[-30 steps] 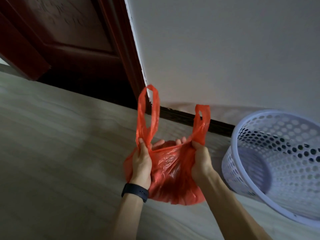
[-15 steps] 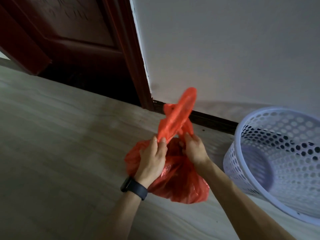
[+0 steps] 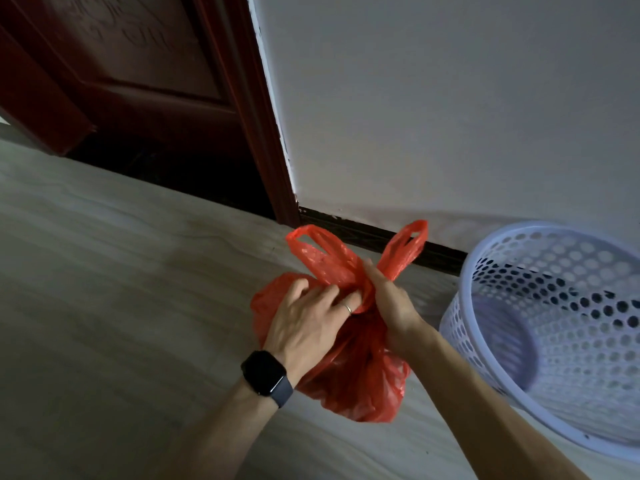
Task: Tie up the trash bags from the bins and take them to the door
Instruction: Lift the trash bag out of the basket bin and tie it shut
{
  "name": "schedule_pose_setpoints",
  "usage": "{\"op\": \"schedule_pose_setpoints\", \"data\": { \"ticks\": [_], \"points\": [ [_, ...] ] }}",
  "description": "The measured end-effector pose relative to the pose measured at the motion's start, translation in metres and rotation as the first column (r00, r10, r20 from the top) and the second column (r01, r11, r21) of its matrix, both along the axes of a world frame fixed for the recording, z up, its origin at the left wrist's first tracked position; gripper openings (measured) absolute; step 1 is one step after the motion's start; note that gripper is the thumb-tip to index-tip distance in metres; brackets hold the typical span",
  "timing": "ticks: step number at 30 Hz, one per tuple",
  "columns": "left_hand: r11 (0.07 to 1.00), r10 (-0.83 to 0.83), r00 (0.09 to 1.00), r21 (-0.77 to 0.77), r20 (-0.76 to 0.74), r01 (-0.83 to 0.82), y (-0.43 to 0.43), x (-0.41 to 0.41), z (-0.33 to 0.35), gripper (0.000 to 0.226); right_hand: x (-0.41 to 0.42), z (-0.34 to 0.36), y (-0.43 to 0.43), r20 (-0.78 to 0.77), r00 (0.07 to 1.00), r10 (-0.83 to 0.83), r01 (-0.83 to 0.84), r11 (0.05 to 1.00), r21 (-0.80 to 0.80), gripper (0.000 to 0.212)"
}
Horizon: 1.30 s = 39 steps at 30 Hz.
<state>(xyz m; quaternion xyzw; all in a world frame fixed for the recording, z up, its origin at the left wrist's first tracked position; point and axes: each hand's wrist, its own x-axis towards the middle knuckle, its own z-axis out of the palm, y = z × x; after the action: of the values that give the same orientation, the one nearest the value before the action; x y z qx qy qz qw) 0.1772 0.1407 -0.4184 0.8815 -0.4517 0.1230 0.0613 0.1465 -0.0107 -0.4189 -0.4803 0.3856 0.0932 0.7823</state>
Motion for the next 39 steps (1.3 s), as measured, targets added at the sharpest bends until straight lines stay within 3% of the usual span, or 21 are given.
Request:
{"op": "schedule_pose_setpoints", "data": {
  "ticks": [3, 5, 7, 8, 10, 12, 14, 16, 19, 21, 24, 28, 31, 33, 35, 39],
  "points": [
    [0.995, -0.043, 0.999, -0.092, -0.014, 0.042, 0.005, -0.005, -0.004, 0.033, 0.001, 0.0, -0.003, -0.061, 0.994, -0.092, 0.092, 0.996, 0.002, 0.039],
    [0.983, -0.023, 0.994, -0.181, -0.11, 0.003, 0.009, -0.009, -0.005, 0.027, 0.002, 0.009, -0.004, -0.032, 0.994, -0.104, 0.108, 0.984, 0.141, 0.031],
    [0.96, 0.013, 0.946, -0.261, -0.324, -0.103, 0.012, -0.013, 0.002, 0.023, 0.002, 0.016, -0.007, -0.016, 0.995, -0.097, 0.097, 0.943, 0.319, 0.044],
    [0.94, 0.05, 0.871, -0.271, -0.489, -0.207, 0.013, -0.011, 0.006, 0.028, 0.001, 0.016, -0.009, -0.001, 0.996, -0.085, 0.079, 0.925, 0.371, 0.054],
    [0.907, 0.076, 0.542, -0.168, -0.837, -0.387, 0.012, -0.004, 0.01, 0.037, -0.001, 0.015, -0.012, 0.064, 0.998, -0.024, -0.004, 0.915, 0.404, 0.06],
    [0.817, -0.044, 0.155, -0.125, -0.987, -0.563, 0.011, 0.008, 0.009, 0.029, -0.008, 0.012, -0.015, 0.141, 0.989, 0.038, -0.094, 0.904, 0.417, 0.049],
    [0.644, -0.277, -0.166, -0.055, -0.946, -0.763, 0.011, 0.02, 0.008, 0.024, -0.018, 0.012, -0.016, 0.228, 0.97, 0.088, -0.175, 0.902, 0.394, 0.037],
    [0.577, -0.416, -0.275, -0.018, -0.867, -0.817, 0.015, 0.031, 0.007, 0.017, -0.028, 0.011, -0.015, 0.312, 0.936, 0.164, -0.256, 0.925, 0.281, 0.028],
    [0.657, -0.4, -0.286, -0.056, -0.871, -0.752, 0.019, 0.037, 0.008, 0.029, -0.036, 0.008, -0.011, 0.38, 0.866, 0.325, -0.313, 0.945, -0.095, 0.017],
    [0.723, -0.391, -0.325, -0.069, -0.861, -0.687, 0.02, 0.035, 0.012, 0.029, -0.036, -0.001, -0.011, 0.364, 0.855, 0.37, -0.219, 0.893, -0.393, 0.021],
    [0.806, -0.349, -0.382, -0.066, -0.856, -0.588, 0.017, 0.031, 0.017, 0.031, -0.036, -0.011, -0.005, 0.384, 0.855, 0.348, -0.05, 0.793, -0.608, 0.017],
    [0.879, -0.194, -0.438, 0.043, -0.878, -0.476, 0.005, 0.029, 0.018, 0.06, -0.03, -0.012, 0.006, 0.453, 0.876, 0.165, 0.146, 0.804, -0.576, 0.024],
    [0.92, -0.071, -0.39, 0.091, -0.918, -0.381, 0.004, 0.035, 0.017, 0.084, -0.026, -0.015, 0.005, 0.423, 0.906, 0.027, 0.2, 0.854, -0.481, 0.018],
    [0.906, -0.076, -0.323, 0.07, -0.943, -0.417, 0.006, 0.035, 0.019, 0.077, -0.03, -0.014, 0.003, 0.424, 0.905, 0.023, 0.183, 0.881, -0.437, 0.016],
    [0.853, -0.08, -0.173, 0.022, -0.982, -0.522, 0.006, 0.03, 0.019, 0.058, -0.033, -0.01, 0.001, 0.438, 0.897, 0.058, 0.153, 0.889, -0.432, 0.013],
    [0.706, -0.169, -0.044, -0.089, -0.985, -0.703, -0.006, 0.019, 0.01, 0.041, -0.034, -0.005, 0.007, 0.431, 0.895, 0.112, 0.079, 0.912, -0.401, 0.008]
  ]
}}
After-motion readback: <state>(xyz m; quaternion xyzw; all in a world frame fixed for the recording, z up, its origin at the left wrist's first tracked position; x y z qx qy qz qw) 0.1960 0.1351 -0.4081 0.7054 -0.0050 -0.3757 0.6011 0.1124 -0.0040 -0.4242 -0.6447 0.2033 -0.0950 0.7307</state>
